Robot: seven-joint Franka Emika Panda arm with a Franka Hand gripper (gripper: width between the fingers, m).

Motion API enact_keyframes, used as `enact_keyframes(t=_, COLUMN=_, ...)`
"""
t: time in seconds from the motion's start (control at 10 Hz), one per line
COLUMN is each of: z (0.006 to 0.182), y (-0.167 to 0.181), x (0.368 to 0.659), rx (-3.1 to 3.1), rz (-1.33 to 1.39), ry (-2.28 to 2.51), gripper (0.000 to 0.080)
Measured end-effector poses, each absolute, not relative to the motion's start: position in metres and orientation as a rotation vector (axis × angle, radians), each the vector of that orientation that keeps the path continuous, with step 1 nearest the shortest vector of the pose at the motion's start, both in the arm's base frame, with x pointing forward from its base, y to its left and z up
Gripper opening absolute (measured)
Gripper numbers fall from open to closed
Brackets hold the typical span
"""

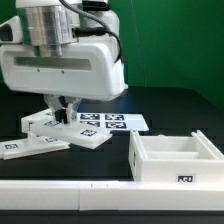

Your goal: Assemble cabinet

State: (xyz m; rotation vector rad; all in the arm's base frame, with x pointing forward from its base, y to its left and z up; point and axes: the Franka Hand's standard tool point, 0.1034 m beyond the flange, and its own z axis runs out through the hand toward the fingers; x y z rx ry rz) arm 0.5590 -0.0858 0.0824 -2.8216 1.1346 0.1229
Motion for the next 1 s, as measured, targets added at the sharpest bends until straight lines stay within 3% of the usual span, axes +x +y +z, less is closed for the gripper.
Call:
enact_keyframes(t=0.2, z=0.096, y=-0.067, x=0.548, rx=-2.656, rz=0.189, ry=1.482, gripper=0.0059)
enact_keyframes(t=0.4, z=0.103, y=-0.027, x=0.546, rx=-2.404, rz=0.255, ry=1.903, gripper=0.0059)
enact_keyframes(t=0.5, z=0.101, y=-0.021, x=0.554, rx=-2.410, rz=0.146, ry=1.887, gripper=0.0059)
enact_keyframes(t=0.8, z=0.100, y=-0.015, x=0.551, rx=-2.220, rz=0.188, ry=2.111, gripper=0.0059)
enact_keyframes(t=1.0, z=0.110, y=0.017, x=0.528, rx=-2.028, rz=0.300, ry=2.331, gripper=0.0059)
